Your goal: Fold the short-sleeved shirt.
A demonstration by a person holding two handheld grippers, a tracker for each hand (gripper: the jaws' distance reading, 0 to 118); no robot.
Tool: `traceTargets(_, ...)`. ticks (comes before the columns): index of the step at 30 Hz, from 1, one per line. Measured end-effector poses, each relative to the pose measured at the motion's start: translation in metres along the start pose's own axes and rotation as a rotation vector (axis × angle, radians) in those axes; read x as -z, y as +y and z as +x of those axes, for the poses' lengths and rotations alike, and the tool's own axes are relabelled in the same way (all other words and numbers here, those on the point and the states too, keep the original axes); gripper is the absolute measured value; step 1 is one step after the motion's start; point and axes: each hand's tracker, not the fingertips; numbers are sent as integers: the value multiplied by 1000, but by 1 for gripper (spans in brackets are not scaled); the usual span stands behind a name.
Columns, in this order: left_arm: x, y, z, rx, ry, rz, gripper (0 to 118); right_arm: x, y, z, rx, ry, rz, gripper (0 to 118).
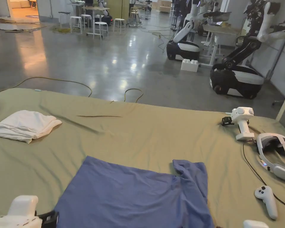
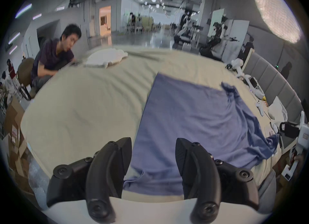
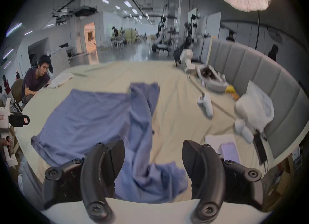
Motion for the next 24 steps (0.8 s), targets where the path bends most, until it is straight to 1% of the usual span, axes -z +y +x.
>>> traceTargets(1, -4, 7, 5, 11, 6, 40, 61, -5, 9, -6, 3, 2, 43, 76)
traceTargets(4, -15, 24, 19, -1, -19, 153, 61, -13, 32, -19, 45, 20, 173, 76)
traceTargets(7, -26, 40, 34, -9, -25, 271, 60, -20, 53, -33, 77, 8, 304, 75)
traceTargets(8, -26, 42, 38, -9, -22, 307, 60, -22, 57, -37, 80, -4, 336, 73)
traceTargets(9, -29, 45, 42, -11, -15, 345, 57, -23, 62, -42, 81, -7, 376, 67)
traceTargets(10, -32, 49, 46, -18, -13, 377, 52, -25, 66, -47, 79, -12, 412, 58)
traceTargets(12, -33, 53, 52, -30, -8, 422, 26, -25, 71, -54, 69, -17, 446, 20)
traceTargets(13, -34, 55, 54, -32, -6, 433, 18, -24, 74, -57, 61, -26, 447, 12)
traceTargets(14, -35, 57, 56, -33, -1, 442, 10, -23, 75, -59, 57, -42, 457, 8)
traceTargets(15, -36, 58, 58, -35, 2, 455, 6, -23, 74, -60, 55, -38, 469, 0)
traceTargets(17, -30, 58, 55, -31, -21, 473, 1, -22, 73, -61, 46, -21, 509, 0)
traceTargets(20, -27, 56, 58, 11, -24, 469, 1, -19, 72, -64, 19, -15, 507, 0)
traceTargets(22, -17, 53, 55, 29, -14, 434, 1, -15, 72, -66, 10, -8, 486, 0)
traceTargets(24, 1, 52, 50, 29, -6, 355, 1, -8, 69, -66, 12, 3, 454, 0)
